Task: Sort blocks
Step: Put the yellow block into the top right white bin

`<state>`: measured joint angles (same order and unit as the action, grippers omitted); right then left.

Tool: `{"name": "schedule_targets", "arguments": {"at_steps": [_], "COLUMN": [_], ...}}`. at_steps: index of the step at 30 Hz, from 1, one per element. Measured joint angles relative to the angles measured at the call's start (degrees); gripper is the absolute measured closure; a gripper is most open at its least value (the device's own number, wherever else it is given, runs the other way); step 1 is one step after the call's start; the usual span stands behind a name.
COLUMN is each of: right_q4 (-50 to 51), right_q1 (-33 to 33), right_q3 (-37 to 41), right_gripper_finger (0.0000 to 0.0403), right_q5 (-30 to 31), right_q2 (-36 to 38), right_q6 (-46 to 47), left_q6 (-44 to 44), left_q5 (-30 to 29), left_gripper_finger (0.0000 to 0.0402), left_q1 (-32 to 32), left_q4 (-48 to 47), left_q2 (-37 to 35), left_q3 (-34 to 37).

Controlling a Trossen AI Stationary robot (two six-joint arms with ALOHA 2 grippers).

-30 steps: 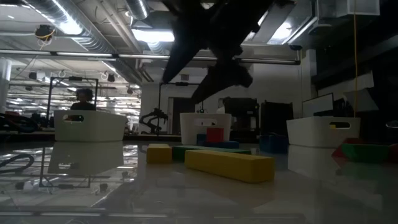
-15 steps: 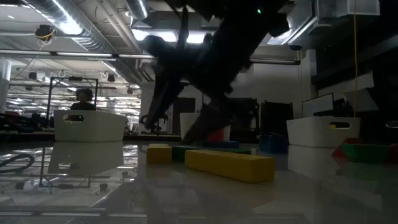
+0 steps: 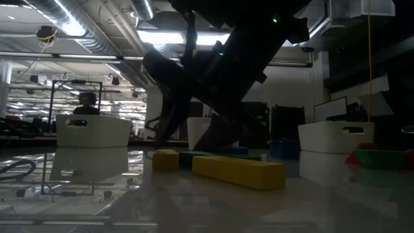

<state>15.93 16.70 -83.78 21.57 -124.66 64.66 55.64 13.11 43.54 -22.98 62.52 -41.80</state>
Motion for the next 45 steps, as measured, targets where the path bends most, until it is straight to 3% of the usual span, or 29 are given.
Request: {"name": "schedule_targets", "arguments": {"at_steps": [6,9,23,38,45], "right_q4": [0.3,0.3,0.7,13.1,10.9], "right_q1": [-0.1,-0.2,-2.7,-3.7,-3.7], "right_q3": [0.1,0.1,-0.4,-15.2,-16.6], "right_gripper_finger": [0.0169,0.0196,0.0281,0.0285,0.0285], "right_q5": [0.0,0.0,1.2,-2.9,-6.8], "right_q2": [0.0,-0.1,-0.1,-0.4,-0.3], "right_q6": [-0.4,-1.7,-8.0,-36.7,-31.7], "left_q6": [-7.4,-9.5,-9.6,-9.6,-9.6], "left_q5": [-13.2,-16.3,-16.4,-16.4,-16.6], "left_gripper_finger": [0.0219,0.0219,0.0219,0.0219,0.0219], "left_q1": [-0.1,-0.1,-0.1,-0.1,-0.1], "left_q4": [0.0,0.0,-0.1,-0.5,-0.4], "left_q2": [0.1,0.1,0.1,0.1,0.2], "left_q3": [0.0,0.0,0.0,0.0,0.0]}}
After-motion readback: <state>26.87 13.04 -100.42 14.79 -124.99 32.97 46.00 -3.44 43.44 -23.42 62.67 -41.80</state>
